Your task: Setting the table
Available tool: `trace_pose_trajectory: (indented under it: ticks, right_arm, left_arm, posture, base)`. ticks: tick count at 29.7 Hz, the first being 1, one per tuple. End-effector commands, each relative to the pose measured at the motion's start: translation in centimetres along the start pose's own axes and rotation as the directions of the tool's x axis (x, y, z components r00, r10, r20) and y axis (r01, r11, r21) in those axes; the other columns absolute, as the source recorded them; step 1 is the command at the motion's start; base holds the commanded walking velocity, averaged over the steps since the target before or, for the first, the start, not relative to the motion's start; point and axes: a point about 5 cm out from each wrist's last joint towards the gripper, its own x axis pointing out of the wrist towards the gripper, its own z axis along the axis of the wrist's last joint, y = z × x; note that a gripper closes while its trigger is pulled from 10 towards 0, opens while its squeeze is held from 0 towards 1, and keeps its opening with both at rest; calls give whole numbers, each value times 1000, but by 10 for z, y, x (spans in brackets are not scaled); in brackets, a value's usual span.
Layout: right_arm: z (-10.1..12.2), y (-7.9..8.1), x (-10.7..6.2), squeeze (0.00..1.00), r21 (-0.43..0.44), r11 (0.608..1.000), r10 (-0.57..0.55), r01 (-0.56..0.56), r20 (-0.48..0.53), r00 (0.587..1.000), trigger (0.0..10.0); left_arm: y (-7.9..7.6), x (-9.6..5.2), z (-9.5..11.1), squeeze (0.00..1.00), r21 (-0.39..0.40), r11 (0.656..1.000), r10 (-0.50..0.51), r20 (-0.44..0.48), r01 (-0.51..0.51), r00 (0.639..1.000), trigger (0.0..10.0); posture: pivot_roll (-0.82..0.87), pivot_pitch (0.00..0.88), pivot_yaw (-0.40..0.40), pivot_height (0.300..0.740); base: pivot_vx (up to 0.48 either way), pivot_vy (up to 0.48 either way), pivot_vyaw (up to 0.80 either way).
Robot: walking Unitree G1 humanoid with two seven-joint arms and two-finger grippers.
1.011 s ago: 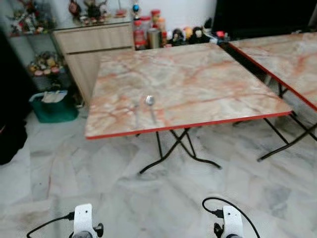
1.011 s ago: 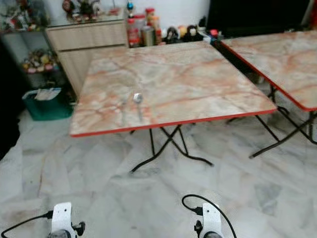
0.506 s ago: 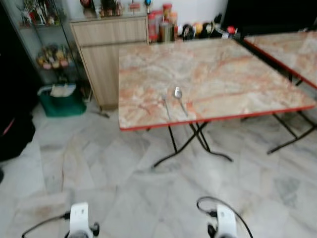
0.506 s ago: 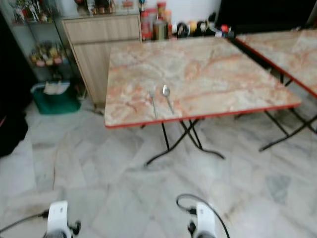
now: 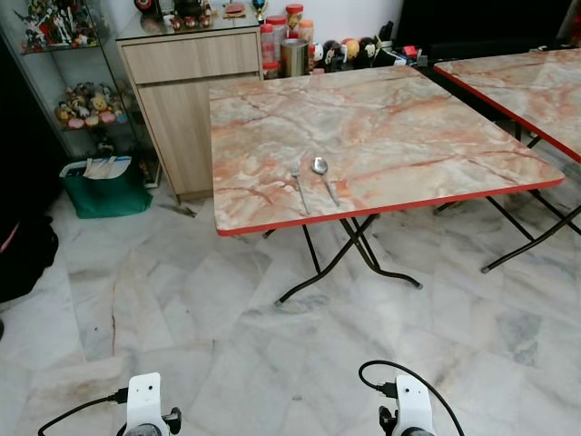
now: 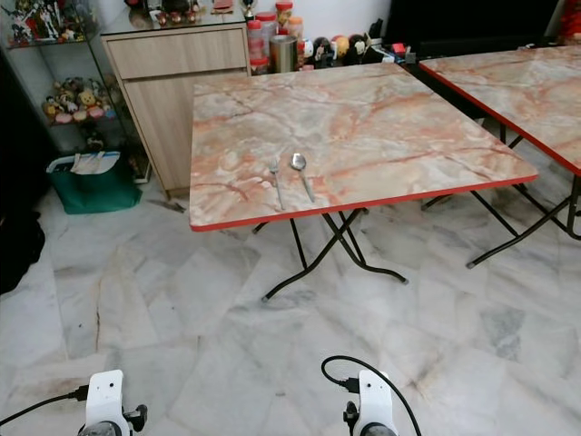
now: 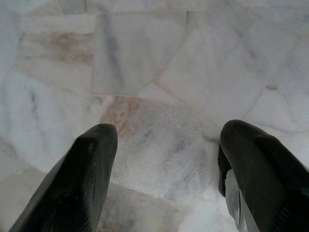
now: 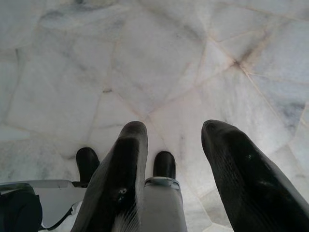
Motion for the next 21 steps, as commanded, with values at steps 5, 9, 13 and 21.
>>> trace_pose_trajectory:
  ticks: [5, 9, 13, 21]
  right_arm:
    - [2, 2, 0, 0, -14, 1000, 8, -8, 7, 1000, 10000]
    - [1, 2, 0, 0, -14, 1000, 7, -7, 6, 1000, 10000]
    - [1, 3, 0, 0, -4, 1000, 9, -9, 6, 1000, 10000]
    - [0, 2, 0, 0, -11, 1000, 9, -9, 4, 1000, 10000]
  left_arm:
    - [0, 0, 0, 0, -4, 1000, 1, -1, -1, 1000, 10000]
    - [0, 0, 0, 0, -3, 1000, 2, -2, -2, 1000, 10000]
    - [1, 0, 1, 0, -2, 1000, 7, 1, -7, 1000, 10000]
    - [1, 0, 0, 0, -9, 1000, 10, -1, -10, 1000, 10000]
  posture:
    - [-20, 0, 46, 740]
    - [-20, 0, 49, 740]
    - [-20, 0, 49, 740]
    - [-21, 0, 41, 740]
  base:
    - [246, 0, 0]
    - [267, 0, 411]
    - [280, 0, 103]
    - [281, 0, 276]
